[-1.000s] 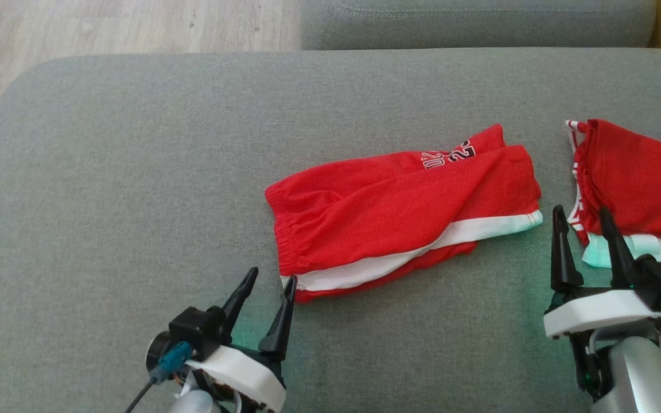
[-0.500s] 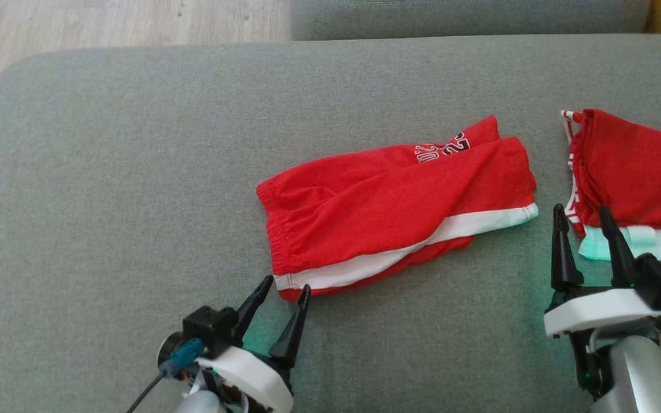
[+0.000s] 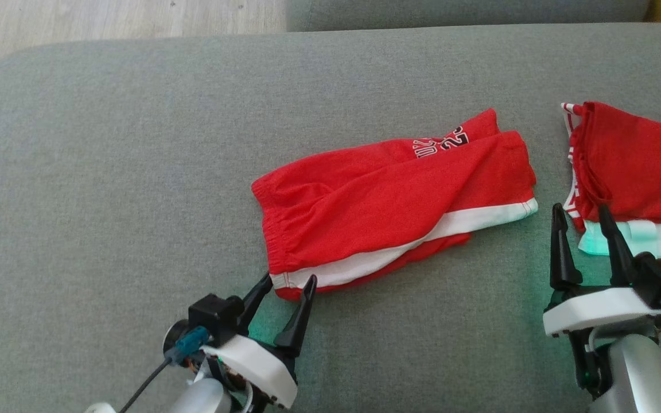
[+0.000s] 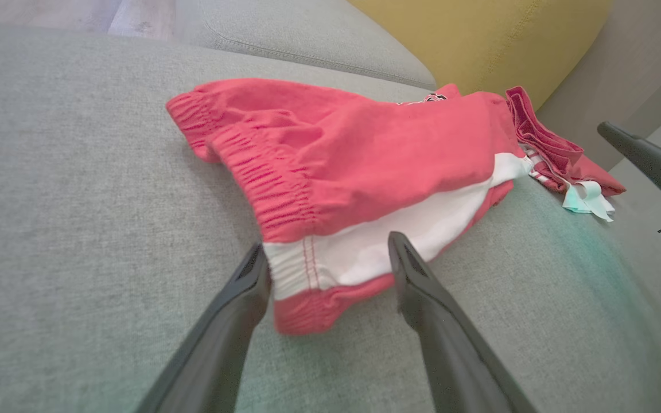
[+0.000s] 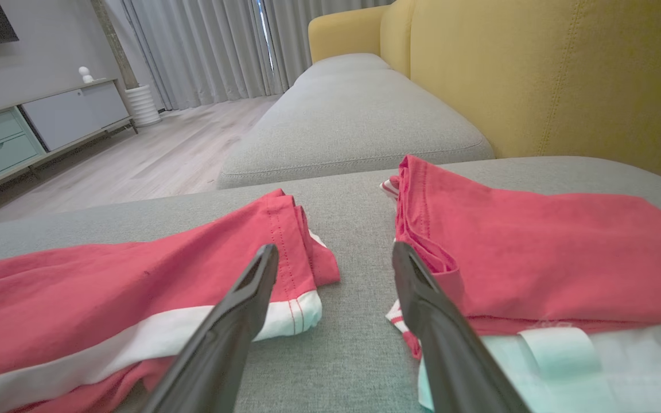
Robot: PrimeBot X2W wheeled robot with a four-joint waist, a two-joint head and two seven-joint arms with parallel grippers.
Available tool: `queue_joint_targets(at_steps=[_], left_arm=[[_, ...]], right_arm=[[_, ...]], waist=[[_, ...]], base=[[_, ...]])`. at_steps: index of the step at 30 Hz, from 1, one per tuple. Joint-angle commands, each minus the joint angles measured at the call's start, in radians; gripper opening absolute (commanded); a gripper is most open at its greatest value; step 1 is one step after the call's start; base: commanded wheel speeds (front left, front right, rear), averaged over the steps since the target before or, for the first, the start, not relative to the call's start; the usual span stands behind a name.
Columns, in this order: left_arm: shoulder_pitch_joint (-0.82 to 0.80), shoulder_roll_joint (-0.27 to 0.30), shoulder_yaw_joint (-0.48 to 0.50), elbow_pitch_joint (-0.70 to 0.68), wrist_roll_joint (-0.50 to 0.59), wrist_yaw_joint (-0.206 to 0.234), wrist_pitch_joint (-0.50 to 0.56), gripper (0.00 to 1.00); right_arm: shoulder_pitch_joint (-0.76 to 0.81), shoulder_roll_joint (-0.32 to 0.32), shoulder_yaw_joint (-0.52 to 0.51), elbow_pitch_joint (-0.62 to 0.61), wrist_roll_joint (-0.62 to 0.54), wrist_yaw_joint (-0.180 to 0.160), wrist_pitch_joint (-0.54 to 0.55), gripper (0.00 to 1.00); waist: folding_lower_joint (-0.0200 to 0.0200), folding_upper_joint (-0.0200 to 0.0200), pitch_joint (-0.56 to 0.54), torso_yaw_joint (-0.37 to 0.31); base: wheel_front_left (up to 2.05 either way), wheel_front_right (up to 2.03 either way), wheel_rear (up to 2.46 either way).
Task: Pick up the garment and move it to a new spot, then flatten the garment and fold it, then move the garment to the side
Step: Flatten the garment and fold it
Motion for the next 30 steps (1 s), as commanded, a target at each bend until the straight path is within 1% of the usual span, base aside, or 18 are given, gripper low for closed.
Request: queue_joint_targets(at_steps=[1, 3, 4, 5, 6, 16, 23, 30], left_arm=[[-0.04, 0.014, 0.028, -0.023, -0.009, -0.005, -0.014, 1.0], [-0.044, 0.015, 0.025, -0.022, -0.012, -0.005, -0.016, 1.0], [-0.045, 0.013, 0.027, -0.023, -0.016, -0.005, -0.019, 0.65], [-0.046, 0.012, 0.028, -0.023, -0.02, -0.005, -0.023, 0.09], [-0.048, 0.012, 0.029, -0.024, -0.021, -0.005, -0.025, 0.0], [-0.061, 0.023, 0.031, -0.039, -0.017, 0.001, -0.044, 0.0], [-0.063, 0.023, 0.022, -0.047, -0.017, 0.005, -0.047, 0.0], [-0.066, 0.026, 0.016, -0.05, -0.017, 0.01, -0.047, 0.0]], right_arm=[[-0.038, 0.003, 0.02, -0.027, -0.009, 0.007, -0.004, 1.0], [-0.039, 0.003, 0.02, -0.025, -0.009, 0.007, -0.003, 1.0], [-0.04, 0.003, 0.019, -0.025, -0.009, 0.007, -0.003, 1.0], [-0.04, 0.002, 0.019, -0.024, -0.009, 0.007, -0.002, 1.0], [-0.042, 0.001, 0.019, -0.023, -0.01, 0.007, 0.0, 1.0], [-0.09, -0.052, 0.065, 0.035, -0.024, 0.007, 0.064, 1.0], [-0.143, -0.085, 0.104, 0.136, -0.005, 0.007, 0.131, 1.0], [-0.188, -0.115, 0.162, 0.201, 0.015, 0.007, 0.144, 1.0]], waist=[[-0.0001, 0.0, 0.001, 0.0], [-0.0001, 0.0, 0.005, -0.001], [-0.0001, 0.0, 0.006, -0.001], [-0.0001, 0.0, 0.008, -0.001], [-0.0001, 0.0, 0.01, 0.0], [-0.0001, 0.0, 0.02, 0.013], [-0.0001, 0.0, 0.024, 0.023], [-0.0001, 0.0, 0.031, 0.027]], base=[[0.0, 0.0, 0.0], [0.0, 0.0, 0.0], [0.0, 0.0, 0.0], [0.0, 0.0, 0.0], [0.0, 0.0, 0.0], [0.0, 0.0, 0.0], [0.0, 0.0, 0.0], [0.0, 0.0, 0.0]])
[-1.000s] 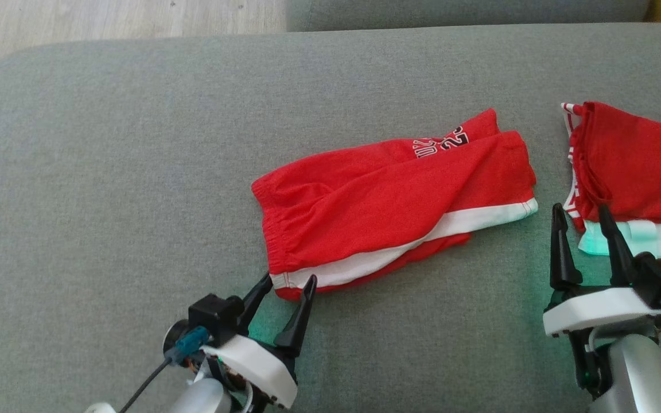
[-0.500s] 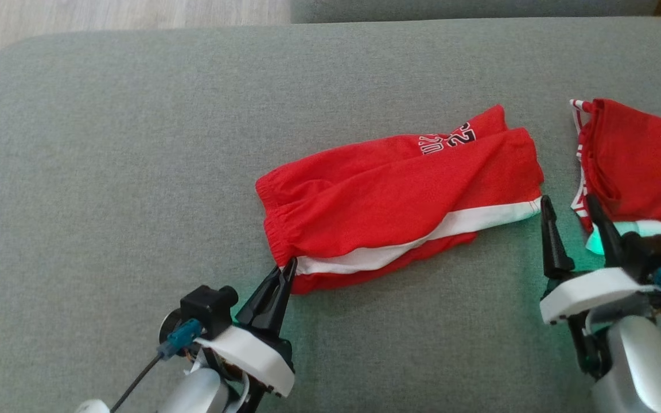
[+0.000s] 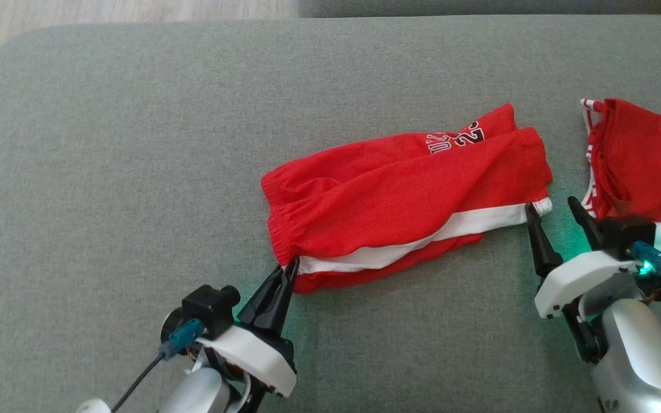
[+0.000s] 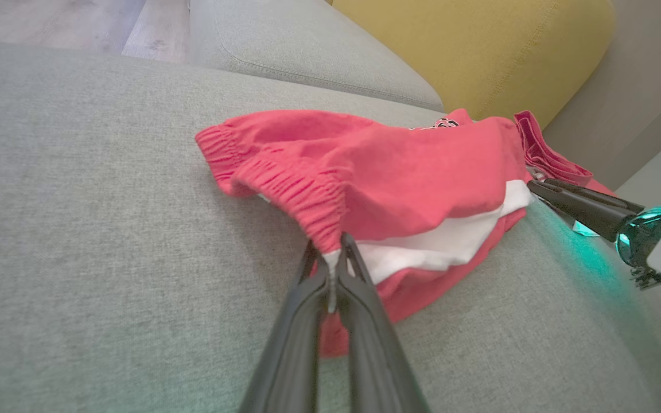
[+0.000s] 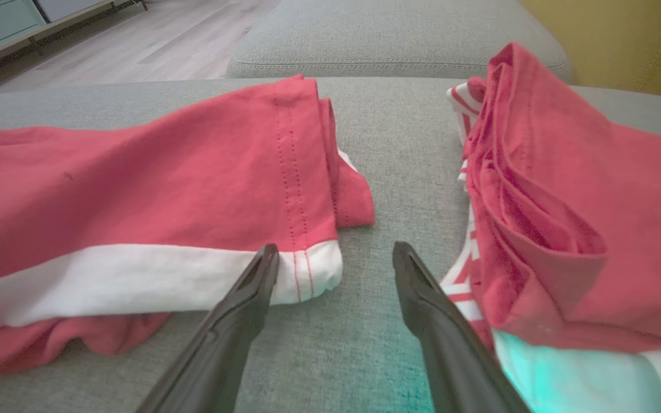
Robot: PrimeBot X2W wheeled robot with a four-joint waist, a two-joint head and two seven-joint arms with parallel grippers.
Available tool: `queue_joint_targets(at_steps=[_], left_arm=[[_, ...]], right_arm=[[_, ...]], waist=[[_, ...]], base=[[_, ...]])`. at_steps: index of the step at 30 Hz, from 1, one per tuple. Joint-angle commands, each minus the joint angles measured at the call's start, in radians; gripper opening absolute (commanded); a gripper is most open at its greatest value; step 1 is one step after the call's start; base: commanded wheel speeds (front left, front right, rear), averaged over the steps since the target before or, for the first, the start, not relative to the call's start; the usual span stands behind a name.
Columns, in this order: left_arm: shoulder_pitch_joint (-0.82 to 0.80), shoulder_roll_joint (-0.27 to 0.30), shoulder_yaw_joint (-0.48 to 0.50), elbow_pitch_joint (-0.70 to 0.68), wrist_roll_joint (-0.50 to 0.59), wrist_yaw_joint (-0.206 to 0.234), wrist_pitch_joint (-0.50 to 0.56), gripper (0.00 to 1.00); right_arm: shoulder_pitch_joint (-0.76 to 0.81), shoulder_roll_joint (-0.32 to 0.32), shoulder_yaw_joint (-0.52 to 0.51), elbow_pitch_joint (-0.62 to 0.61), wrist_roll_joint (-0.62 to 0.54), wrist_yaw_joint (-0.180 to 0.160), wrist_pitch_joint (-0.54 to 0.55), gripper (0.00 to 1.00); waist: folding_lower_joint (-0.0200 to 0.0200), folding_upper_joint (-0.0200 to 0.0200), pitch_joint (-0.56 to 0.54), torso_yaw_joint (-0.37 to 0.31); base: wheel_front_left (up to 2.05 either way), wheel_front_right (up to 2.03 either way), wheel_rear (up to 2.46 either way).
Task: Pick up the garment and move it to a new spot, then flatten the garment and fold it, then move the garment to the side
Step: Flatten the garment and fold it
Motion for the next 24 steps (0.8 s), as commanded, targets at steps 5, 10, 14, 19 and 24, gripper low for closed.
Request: queue_joint_targets(at_steps=[5, 10, 14, 19, 24], left_arm=[[-0.041, 0.019, 0.02, -0.033, -0.002, 0.01, -0.013, 0.0], [-0.039, 0.023, 0.015, -0.034, -0.003, 0.012, -0.011, 0.0], [-0.038, 0.027, 0.012, -0.034, -0.005, 0.015, -0.01, 0.0], [-0.037, 0.03, 0.008, -0.036, -0.007, 0.018, -0.007, 0.0], [-0.039, 0.031, 0.003, -0.039, -0.009, 0.019, -0.005, 0.0]], right_arm=[[-0.044, -0.022, 0.06, 0.007, 0.032, 0.007, -0.013, 1.0], [-0.057, -0.031, 0.095, 0.032, 0.053, 0.007, -0.022, 1.0], [-0.064, -0.037, 0.119, 0.049, 0.052, 0.007, -0.033, 1.0], [-0.072, -0.041, 0.14, 0.065, 0.054, 0.007, -0.049, 1.0], [-0.083, -0.043, 0.155, 0.073, 0.058, 0.007, -0.06, 1.0]], waist=[[0.0, 0.0, 0.001, 0.002], [0.0, 0.0, 0.0, 0.0], [0.0, 0.0, -0.003, -0.002], [0.0, 0.0, -0.004, -0.004], [0.0, 0.0, -0.003, -0.003]], base=[[0.0, 0.0, 0.0], [0.0, 0.0, 0.0], [0.0, 0.0, 0.0], [0.0, 0.0, 0.0], [0.0, 0.0, 0.0]])
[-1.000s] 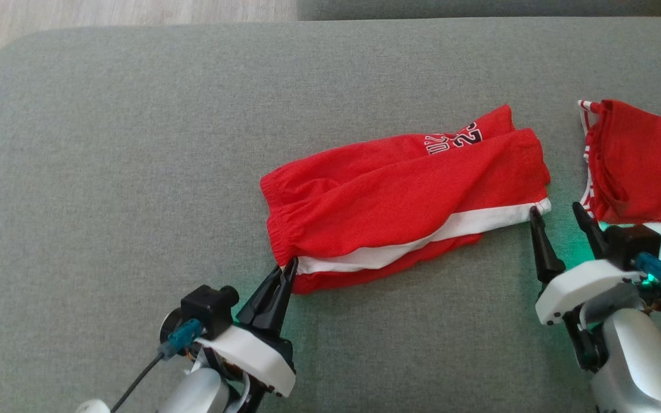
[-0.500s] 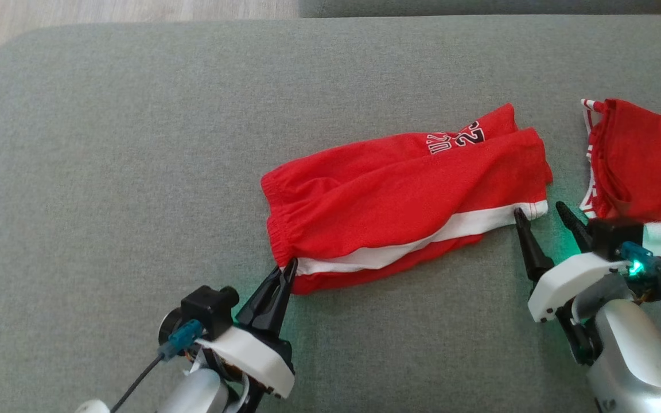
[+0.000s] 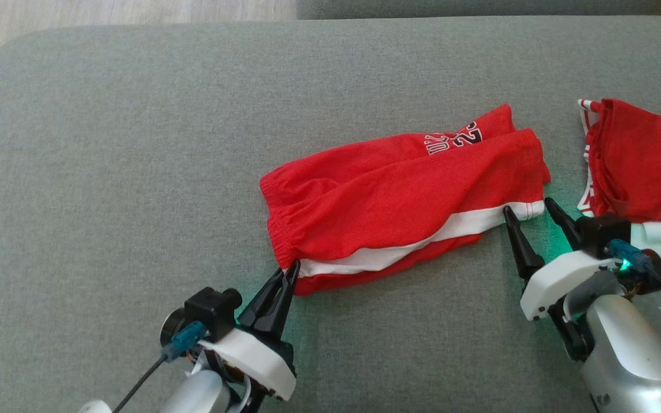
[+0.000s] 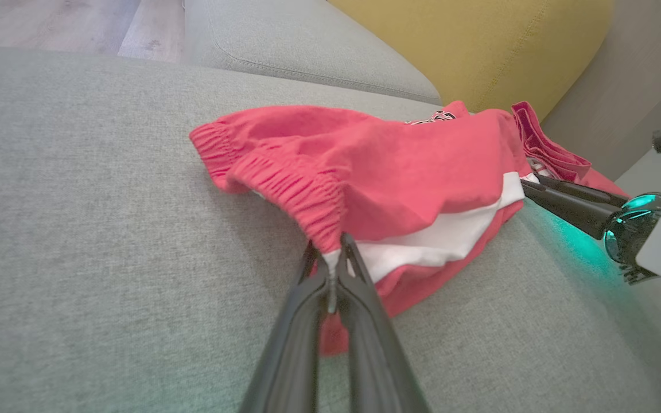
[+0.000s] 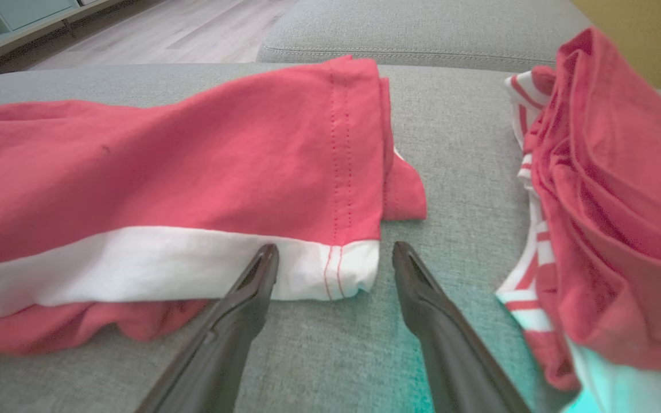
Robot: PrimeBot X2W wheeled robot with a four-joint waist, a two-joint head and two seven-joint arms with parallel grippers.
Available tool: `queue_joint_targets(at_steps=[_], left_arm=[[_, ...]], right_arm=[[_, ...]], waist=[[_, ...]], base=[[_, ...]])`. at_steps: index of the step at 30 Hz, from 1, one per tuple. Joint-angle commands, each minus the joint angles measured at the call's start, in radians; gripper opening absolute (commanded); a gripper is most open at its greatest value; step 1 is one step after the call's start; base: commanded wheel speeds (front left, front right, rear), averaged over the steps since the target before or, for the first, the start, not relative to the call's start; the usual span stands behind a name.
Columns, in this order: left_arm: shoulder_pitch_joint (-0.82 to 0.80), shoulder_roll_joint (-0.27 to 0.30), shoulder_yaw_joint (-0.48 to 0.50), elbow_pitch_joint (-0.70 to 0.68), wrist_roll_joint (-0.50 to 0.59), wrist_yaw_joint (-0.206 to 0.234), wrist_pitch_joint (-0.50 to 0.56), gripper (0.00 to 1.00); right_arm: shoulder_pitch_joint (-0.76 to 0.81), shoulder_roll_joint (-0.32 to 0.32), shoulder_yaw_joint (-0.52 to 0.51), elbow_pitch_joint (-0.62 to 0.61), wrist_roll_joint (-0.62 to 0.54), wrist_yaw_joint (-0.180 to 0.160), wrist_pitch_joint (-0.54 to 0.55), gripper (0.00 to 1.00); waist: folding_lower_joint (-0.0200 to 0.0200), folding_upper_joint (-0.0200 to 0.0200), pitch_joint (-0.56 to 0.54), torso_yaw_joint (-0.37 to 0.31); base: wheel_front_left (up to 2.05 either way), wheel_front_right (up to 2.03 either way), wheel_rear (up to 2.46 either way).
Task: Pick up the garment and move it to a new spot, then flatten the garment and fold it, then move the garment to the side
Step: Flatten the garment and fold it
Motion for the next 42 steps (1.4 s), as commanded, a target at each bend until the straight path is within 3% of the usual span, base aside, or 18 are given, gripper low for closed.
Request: queue_joint_targets(at_steps=[1, 11, 12, 13, 14, 15, 27, 35, 42], left_arm=[[-0.04, 0.015, 0.026, -0.033, -0.01, 0.006, -0.006, 0.0], [-0.043, 0.017, 0.022, -0.029, -0.016, 0.011, -0.007, 0.0], [-0.044, 0.017, 0.022, -0.028, -0.017, 0.011, -0.007, 0.0], [-0.044, 0.017, 0.022, -0.027, -0.017, 0.012, -0.007, 0.0], [-0.045, 0.017, 0.021, -0.027, -0.018, 0.012, -0.008, 0.0], [-0.045, 0.018, 0.021, -0.026, -0.019, 0.012, -0.008, 0.0], [-0.051, 0.041, 0.028, -0.029, -0.021, 0.023, -0.02, 0.0], [-0.147, 0.149, 0.08, -0.127, 0.004, 0.029, 0.014, 0.0], [-0.33, 0.238, 0.114, -0.205, 0.017, 0.008, 0.096, 0.0]], right_arm=[[-0.031, -0.016, 0.025, -0.017, 0.006, 0.007, -0.014, 1.0], [-0.043, -0.022, 0.044, 0.002, 0.019, 0.007, -0.013, 1.0], [-0.044, -0.023, 0.047, 0.004, 0.021, 0.007, -0.013, 0.87], [-0.046, -0.024, 0.049, 0.005, 0.023, 0.007, -0.013, 0.47], [-0.047, -0.025, 0.052, 0.006, 0.025, 0.007, -0.013, 0.15], [-0.048, -0.026, 0.054, 0.007, 0.026, 0.007, -0.014, 0.0], [-0.044, -0.052, 0.097, -0.029, 0.056, 0.007, -0.023, 0.0], [-0.071, -0.123, 0.133, -0.23, 0.181, 0.007, 0.042, 0.0], [-0.16, -0.162, 0.107, -0.398, 0.246, 0.007, 0.139, 0.0]], waist=[[0.0, 0.0, 0.001, 0.001], [0.0, 0.0, 0.0, 0.005], [0.0, 0.0, 0.0, 0.005], [0.0, 0.0, 0.0, 0.004], [0.0, 0.0, -0.001, 0.004], [0.0, 0.0, -0.001, 0.003], [0.0, 0.0, -0.031, -0.005], [0.0, 0.0, -0.088, -0.025], [0.0, 0.0, -0.127, -0.039]], base=[[0.0, 0.0, 0.0], [0.0, 0.0, 0.0], [0.0, 0.0, 0.0], [0.0, 0.0, 0.0], [0.0, 0.0, 0.0], [0.0, 0.0, 0.0], [0.0, 0.0, 0.0], [0.0, 0.0, 0.0], [0.0, 0.0, 0.0]])
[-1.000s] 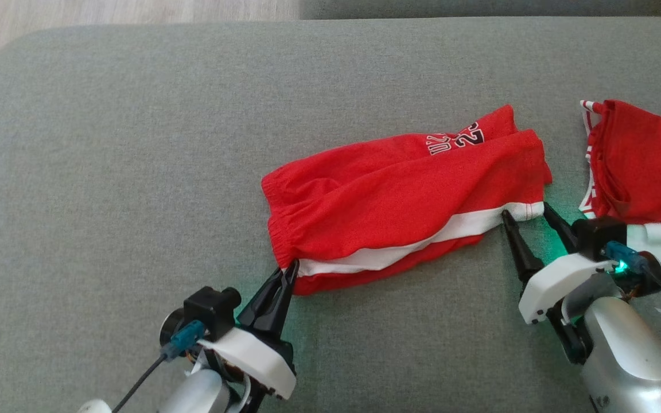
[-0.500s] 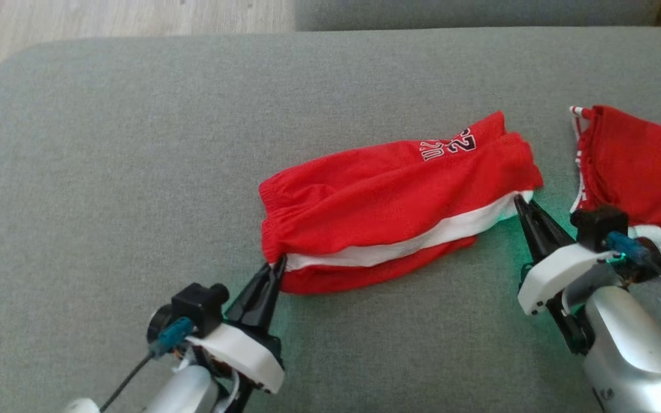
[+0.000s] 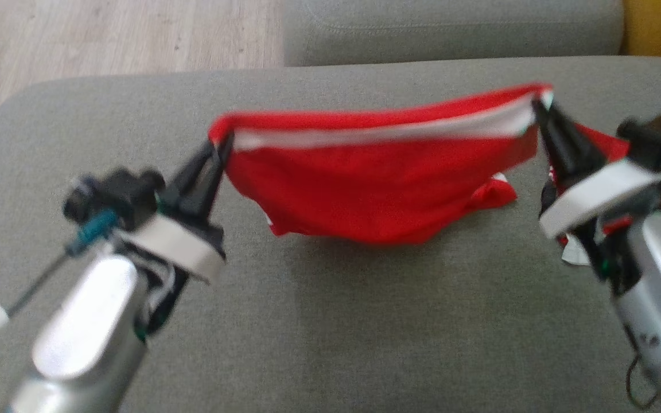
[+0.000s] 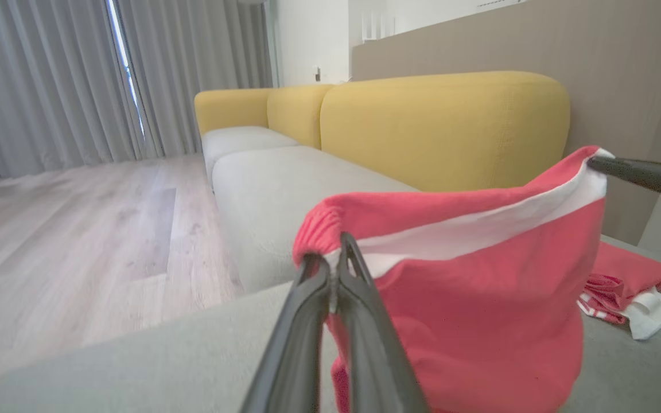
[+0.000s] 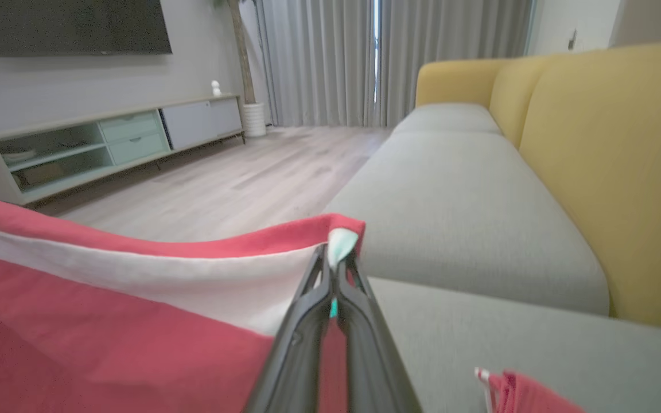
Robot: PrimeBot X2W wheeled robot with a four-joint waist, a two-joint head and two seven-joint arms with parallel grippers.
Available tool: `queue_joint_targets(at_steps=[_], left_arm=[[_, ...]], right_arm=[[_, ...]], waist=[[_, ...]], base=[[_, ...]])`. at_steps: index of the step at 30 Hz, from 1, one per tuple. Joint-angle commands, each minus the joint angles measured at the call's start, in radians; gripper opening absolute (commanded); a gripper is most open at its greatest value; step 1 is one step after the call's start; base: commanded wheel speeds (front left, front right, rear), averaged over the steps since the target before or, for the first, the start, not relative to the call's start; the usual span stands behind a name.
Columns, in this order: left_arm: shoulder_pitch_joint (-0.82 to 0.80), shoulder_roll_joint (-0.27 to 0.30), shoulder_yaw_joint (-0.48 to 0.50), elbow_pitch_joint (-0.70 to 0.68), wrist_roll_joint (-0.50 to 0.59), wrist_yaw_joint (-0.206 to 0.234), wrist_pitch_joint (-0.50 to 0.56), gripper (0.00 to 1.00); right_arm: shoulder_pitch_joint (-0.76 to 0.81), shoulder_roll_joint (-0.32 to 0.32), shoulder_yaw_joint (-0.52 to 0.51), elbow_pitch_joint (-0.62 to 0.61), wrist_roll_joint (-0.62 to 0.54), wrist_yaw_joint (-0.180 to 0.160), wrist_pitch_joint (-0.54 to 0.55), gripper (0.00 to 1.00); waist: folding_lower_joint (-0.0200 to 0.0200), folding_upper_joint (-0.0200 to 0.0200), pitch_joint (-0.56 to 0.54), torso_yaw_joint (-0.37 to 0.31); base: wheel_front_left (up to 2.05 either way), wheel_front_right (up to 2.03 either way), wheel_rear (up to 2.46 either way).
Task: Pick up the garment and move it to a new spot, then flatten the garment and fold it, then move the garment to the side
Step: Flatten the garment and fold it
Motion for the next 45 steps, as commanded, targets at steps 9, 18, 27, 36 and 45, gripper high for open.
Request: queue_joint_targets(at_steps=[9, 18, 27, 36, 45], left_arm=[[-0.304, 0.075, 0.091, -0.035, 0.029, -0.006, 0.032, 0.0], [-0.266, 0.088, 0.124, -0.148, -0.012, 0.034, 0.066, 0.0], [-0.139, 0.155, 0.162, -0.362, -0.045, 0.095, 0.147, 0.0], [-0.376, 0.126, 0.15, -0.196, -0.016, 0.045, 0.12, 0.0], [-0.792, 0.055, 0.148, 0.253, 0.034, -0.006, -0.062, 0.0]], right_arm=[[-0.186, 0.005, -0.037, -0.174, -0.003, 0.007, 0.08, 0.0], [-0.137, 0.042, -0.104, -0.332, -0.043, 0.007, 0.172, 0.0], [0.006, 0.064, -0.192, -0.542, -0.081, 0.007, 0.296, 0.0], [-0.199, 0.065, -0.172, -0.464, -0.065, 0.007, 0.35, 0.0], [-0.655, 0.066, -0.078, -0.034, -0.117, 0.007, 0.158, 0.0]], waist=[[0.0, 0.0, -0.063, -0.035], [0.0, 0.0, -0.102, -0.055], [0.0, 0.0, -0.059, -0.05], [0.0, 0.0, 0.144, -0.047], [0.0, 0.0, 0.315, -0.06]], base=[[0.0, 0.0, 0.0], [0.0, 0.0, 0.0], [0.0, 0.0, 0.0], [0.0, 0.0, 0.0], [0.0, 0.0, 0.0]])
